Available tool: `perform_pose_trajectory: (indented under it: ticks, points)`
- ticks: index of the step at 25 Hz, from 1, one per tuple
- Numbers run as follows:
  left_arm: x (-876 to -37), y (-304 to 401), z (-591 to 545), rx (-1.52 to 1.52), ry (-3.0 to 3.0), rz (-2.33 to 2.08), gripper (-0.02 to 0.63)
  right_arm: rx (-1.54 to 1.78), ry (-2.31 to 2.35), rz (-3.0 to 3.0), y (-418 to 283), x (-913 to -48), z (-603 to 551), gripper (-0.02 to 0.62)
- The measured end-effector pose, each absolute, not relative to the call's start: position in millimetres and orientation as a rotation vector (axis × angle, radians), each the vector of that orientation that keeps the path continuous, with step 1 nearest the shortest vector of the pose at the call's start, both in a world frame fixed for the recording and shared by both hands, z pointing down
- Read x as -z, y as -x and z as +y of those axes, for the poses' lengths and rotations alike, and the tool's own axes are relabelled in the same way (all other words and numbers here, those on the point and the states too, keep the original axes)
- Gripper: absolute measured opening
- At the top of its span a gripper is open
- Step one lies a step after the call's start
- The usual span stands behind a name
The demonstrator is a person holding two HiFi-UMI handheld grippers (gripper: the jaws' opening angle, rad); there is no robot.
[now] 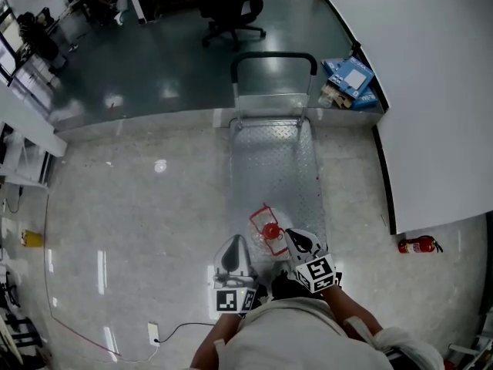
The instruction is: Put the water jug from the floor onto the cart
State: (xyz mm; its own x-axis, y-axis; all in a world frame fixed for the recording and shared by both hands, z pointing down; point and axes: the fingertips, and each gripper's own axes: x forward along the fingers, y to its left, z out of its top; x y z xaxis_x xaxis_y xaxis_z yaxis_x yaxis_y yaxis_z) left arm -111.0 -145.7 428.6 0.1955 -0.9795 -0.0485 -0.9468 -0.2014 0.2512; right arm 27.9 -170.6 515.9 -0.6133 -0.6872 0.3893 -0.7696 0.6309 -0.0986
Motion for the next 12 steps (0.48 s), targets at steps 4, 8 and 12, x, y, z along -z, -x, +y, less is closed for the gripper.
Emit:
perform_pose_trajectory:
  ticks: [4,8,12]
  points:
    - [-416,98,-147,0.327,-2.350,-1.831,0.003,-0.312,-1.243,-2.594,-42,-488,-165,0.011]
    - [-412,88,-147,0.329,-2.378,-1.810,0.003,-0.274,-1.302,-2.604,-55,-481,-168,0.011]
    - [-409,79,-145,0.326,-2.411,-1.792,0.003,-0.282,-1.365,-2.627,-65,-472,-167,0.011]
